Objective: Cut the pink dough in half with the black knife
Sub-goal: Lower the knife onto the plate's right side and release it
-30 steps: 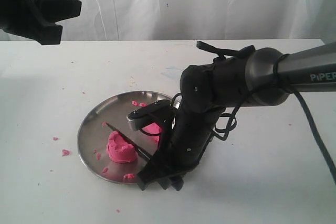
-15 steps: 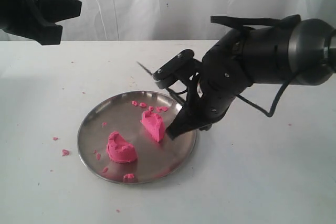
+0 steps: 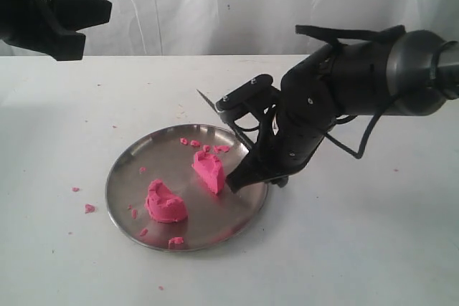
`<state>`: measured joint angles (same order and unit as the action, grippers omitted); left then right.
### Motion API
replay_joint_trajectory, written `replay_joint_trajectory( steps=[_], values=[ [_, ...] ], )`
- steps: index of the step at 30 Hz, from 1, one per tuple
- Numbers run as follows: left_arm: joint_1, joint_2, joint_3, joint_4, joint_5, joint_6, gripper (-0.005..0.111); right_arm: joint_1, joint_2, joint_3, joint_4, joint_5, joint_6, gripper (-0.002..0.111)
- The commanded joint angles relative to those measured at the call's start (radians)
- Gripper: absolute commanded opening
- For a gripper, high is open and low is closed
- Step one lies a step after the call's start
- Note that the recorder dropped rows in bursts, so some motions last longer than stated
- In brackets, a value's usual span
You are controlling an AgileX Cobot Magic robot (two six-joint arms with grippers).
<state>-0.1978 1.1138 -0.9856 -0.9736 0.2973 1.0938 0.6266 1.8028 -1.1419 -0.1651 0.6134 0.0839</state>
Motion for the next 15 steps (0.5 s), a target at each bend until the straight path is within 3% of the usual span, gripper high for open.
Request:
replay_joint_trajectory(
  steps=[1, 12, 15],
  values=[
    [-0.002, -0.006, -0.001, -0.013, 0.01, -0.007, 0.0, -0.009, 0.04, 0.004, 0.013, -0.039, -0.038, 0.0],
    [-0.002, -0.006, -0.001, -0.013, 0.01, -0.007, 0.0, -0.009, 0.085, 0.002, 0.023, -0.051, -0.036, 0.0],
    [-0.002, -0.006, -0.001, -0.013, 0.01, -0.007, 0.0, -0.009, 0.094, -0.003, 0.038, -0.047, -0.036, 0.005]
  ],
)
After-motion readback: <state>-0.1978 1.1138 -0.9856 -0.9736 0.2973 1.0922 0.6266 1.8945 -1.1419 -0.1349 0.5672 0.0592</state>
